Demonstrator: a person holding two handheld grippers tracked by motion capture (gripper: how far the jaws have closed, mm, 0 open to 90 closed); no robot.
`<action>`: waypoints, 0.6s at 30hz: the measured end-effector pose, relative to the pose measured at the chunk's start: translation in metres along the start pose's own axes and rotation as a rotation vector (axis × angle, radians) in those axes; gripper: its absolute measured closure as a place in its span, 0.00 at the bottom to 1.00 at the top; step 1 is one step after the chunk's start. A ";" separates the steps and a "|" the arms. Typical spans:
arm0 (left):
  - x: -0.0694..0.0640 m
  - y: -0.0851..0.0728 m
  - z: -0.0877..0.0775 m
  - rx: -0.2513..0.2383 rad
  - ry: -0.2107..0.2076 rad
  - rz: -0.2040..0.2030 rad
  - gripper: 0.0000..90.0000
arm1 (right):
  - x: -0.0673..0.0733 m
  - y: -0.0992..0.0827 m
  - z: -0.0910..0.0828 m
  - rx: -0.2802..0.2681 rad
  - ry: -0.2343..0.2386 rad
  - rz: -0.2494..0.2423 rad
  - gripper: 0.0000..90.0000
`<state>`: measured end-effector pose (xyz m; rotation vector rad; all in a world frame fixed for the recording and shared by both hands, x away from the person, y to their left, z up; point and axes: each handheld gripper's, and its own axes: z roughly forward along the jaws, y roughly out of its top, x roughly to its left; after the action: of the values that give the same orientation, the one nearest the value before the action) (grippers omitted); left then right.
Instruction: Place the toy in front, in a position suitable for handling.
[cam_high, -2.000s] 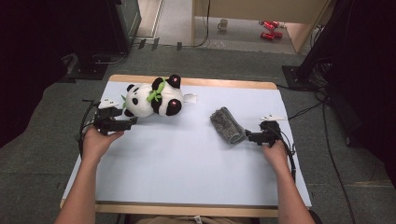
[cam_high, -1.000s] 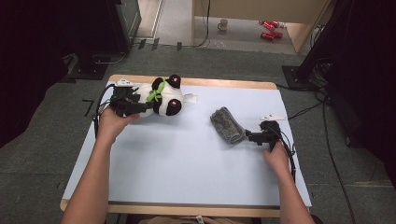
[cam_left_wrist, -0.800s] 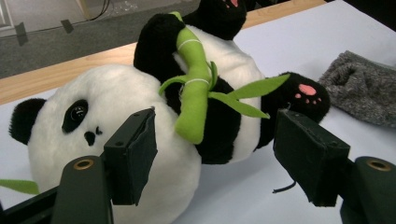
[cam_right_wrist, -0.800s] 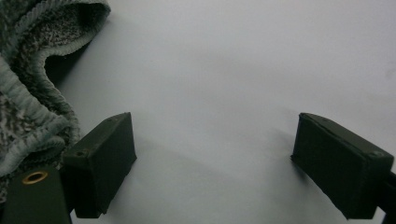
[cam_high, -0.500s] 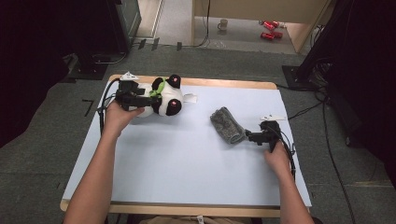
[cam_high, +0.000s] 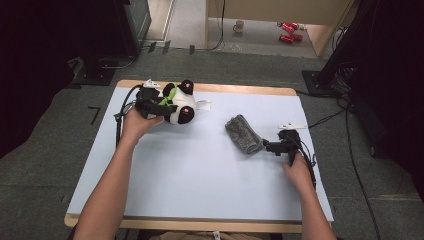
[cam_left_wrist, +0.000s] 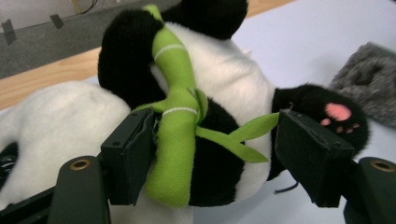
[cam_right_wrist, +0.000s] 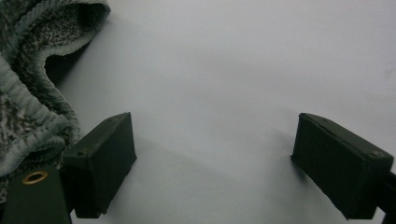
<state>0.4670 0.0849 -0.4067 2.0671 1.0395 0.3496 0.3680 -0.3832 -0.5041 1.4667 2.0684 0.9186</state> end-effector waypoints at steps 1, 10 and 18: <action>0.000 -0.001 0.002 0.000 0.004 0.007 0.32 | 0.000 0.000 0.000 0.000 -0.001 0.000 0.14; 0.000 -0.015 0.006 -0.099 0.081 0.011 0.52 | 0.001 0.000 0.000 -0.001 -0.006 0.000 0.14; -0.001 -0.013 0.005 -0.085 0.073 -0.034 0.65 | 0.000 0.000 0.000 0.001 -0.005 0.005 0.14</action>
<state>0.4614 0.0866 -0.4197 1.9712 1.0827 0.4473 0.3678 -0.3829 -0.5040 1.4738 2.0630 0.9149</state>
